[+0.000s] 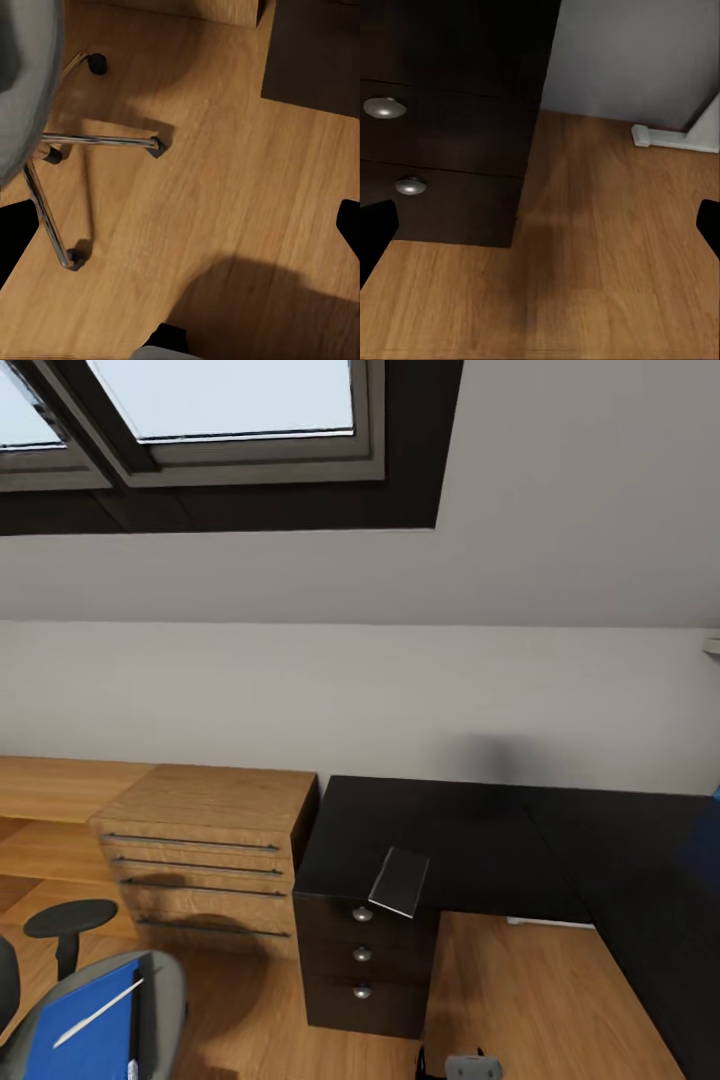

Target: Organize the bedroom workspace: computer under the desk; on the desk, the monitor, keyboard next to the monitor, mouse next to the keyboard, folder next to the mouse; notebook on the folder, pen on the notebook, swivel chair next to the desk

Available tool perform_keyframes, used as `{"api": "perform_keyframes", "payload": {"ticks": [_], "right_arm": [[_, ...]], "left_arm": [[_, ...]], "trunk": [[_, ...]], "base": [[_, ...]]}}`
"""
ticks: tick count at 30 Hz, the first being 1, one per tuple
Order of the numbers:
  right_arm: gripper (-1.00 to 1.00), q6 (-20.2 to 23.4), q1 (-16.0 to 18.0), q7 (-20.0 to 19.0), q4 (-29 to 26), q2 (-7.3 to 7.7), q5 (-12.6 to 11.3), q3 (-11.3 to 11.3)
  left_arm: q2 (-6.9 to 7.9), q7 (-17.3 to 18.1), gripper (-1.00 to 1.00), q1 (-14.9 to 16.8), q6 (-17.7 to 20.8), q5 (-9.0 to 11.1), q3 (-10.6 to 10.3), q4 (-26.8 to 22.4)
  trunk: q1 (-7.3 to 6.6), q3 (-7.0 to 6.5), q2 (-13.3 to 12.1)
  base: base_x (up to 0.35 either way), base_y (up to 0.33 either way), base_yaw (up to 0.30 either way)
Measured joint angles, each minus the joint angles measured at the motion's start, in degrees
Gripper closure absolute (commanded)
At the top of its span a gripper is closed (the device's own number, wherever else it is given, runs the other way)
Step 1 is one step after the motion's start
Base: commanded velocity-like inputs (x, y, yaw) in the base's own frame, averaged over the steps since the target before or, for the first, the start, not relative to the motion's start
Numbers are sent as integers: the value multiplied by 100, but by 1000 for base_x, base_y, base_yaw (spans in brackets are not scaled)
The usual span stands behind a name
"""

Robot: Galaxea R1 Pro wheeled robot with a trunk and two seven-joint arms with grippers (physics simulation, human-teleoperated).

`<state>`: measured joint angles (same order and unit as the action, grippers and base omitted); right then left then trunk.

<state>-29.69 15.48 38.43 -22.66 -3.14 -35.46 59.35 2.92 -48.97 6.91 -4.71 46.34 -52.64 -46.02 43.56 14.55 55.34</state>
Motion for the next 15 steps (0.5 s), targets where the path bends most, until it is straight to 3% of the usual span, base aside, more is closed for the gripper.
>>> {"api": "perform_keyframes", "payload": {"ticks": [4, 15], "right_arm": [[-100, -321, 1, 3, 233, -148, -3, 0], [-100, -364, 1, 0, 266, -175, -11, 0]], "left_arm": [[-3, -3, -100, 0, 0, 18, 6, 1], [0, -4, -100, 0, -2, 26, 13, 1]], "trunk": [[0, 17, 0], [0, 69, 0]], "base": [[0, 0, 247], [0, 0, 245]]}}
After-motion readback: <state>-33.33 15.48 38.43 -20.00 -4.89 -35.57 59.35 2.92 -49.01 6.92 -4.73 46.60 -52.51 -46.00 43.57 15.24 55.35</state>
